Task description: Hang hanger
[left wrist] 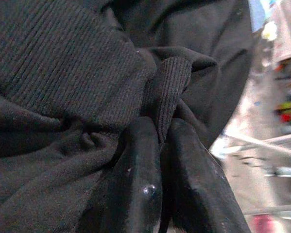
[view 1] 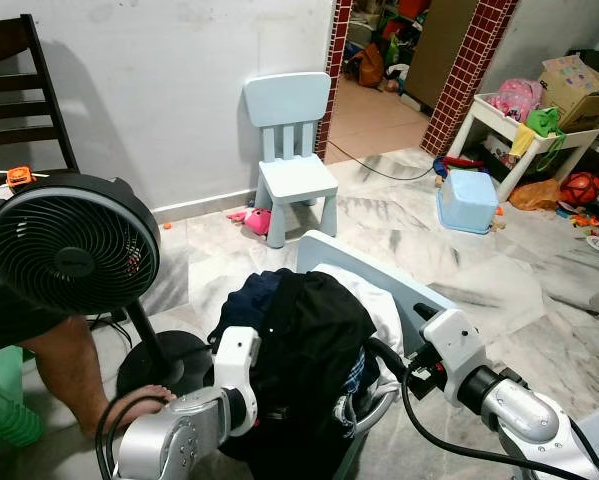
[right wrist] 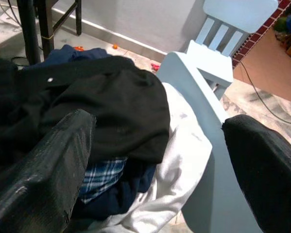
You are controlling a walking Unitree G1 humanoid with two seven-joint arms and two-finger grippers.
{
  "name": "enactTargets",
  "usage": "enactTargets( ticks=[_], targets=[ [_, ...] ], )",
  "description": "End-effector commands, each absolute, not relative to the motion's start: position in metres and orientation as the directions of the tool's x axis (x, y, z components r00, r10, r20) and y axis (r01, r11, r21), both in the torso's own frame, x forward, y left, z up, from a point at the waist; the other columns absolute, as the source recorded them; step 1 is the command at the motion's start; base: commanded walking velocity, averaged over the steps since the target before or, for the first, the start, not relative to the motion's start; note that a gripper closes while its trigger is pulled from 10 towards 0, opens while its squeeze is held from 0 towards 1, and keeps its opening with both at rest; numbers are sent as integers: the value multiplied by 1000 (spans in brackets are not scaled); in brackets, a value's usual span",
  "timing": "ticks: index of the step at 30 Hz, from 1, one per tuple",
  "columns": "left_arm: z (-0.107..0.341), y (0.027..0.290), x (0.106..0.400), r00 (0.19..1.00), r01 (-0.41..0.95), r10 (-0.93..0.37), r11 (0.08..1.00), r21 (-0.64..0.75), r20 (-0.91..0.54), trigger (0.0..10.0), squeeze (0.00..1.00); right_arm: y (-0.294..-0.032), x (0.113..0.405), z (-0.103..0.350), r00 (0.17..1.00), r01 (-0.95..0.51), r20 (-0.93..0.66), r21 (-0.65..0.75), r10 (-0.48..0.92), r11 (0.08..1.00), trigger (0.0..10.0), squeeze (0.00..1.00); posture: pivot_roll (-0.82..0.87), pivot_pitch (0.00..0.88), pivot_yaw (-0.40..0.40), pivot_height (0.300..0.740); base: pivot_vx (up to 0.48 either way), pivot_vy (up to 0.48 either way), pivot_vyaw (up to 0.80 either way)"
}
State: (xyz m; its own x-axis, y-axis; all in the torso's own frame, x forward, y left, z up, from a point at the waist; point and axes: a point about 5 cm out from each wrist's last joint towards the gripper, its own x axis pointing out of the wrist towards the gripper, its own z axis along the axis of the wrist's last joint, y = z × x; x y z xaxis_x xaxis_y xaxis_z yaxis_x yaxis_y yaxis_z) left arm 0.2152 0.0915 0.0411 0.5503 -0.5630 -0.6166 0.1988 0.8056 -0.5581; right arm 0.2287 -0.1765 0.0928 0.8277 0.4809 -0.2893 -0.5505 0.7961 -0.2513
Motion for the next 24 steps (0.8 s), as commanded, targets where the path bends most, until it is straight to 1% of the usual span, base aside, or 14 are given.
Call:
enactTargets(
  ticks=[1,4,5,6,7,8,9,10,11,13,16,19,24],
  targets=[
    [43,93,214,547,188,-563,804,-564,-619,0,0,-178,231,92,831,-547,-290,-264,475,795,10000,0,-139,0,-71,740,0,0,0],
    [43,97,211,550,187,-542,821,-539,-635,0,0,-177,233,92,831,-547,-287,-265,477,794,10000,0,-133,0,-72,740,0,0,0],
    [43,98,211,548,219,-533,835,-505,-644,0,0,-177,234,92,831,-548,-286,-264,478,794,10000,0,-133,0,-72,740,0,0,0],
    [44,99,212,544,263,-517,853,-451,-661,9098,0,-176,234,92,830,-548,-285,-264,479,793,10000,0,-133,0,-72,740,0,0,0],
    [44,99,212,544,263,-517,853,-451,-661,9098,0,-176,234,92,830,-548,-285,-264,479,793,10000,0,-133,0,-72,740,0,0,0],
    [45,100,212,543,310,-508,862,-402,-669,10000,0,-176,234,92,830,-549,-284,-264,480,793,10000,0,-133,0,-72,740,0,0,0],
    [45,100,212,542,323,-508,861,-393,-669,10000,0,-176,234,92,830,-548,-284,-264,479,793,10000,0,-133,0,-72,740,0,0,0],
    [46,102,212,543,331,-501,865,-377,-674,10000,1000,-176,234,92,831,-548,-284,-264,479,794,10000,0,-134,0,-71,740,0,0,0],
    [46,102,212,547,326,-494,869,-371,-676,10000,1000,-176,233,92,831,-547,-284,-264,478,794,10000,0,-135,0,-70,740,0,0,0],
    [48,106,215,583,273,-453,891,-363,-674,10000,1000,-177,233,92,832,-546,-284,-264,477,795,10000,0,-135,0,-71,740,0,0,0],
    [47,110,216,607,219,-419,905,-364,-676,10000,1000,-178,233,91,832,-546,-285,-264,476,795,10000,0,-134,0,-71,740,0,0,0],
    [46,117,218,650,97,-346,921,-377,-677,10000,1000,-177,233,91,831,-548,-285,-264,478,794,10000,0,-133,0,-74,740,0,0,0],
    [47,118,220,670,46,-317,920,-389,-671,10000,1000,-177,234,91,828,-551,-286,-265,481,791,10000,0,-131,0,-78,740,0,0,0]
  ],
)
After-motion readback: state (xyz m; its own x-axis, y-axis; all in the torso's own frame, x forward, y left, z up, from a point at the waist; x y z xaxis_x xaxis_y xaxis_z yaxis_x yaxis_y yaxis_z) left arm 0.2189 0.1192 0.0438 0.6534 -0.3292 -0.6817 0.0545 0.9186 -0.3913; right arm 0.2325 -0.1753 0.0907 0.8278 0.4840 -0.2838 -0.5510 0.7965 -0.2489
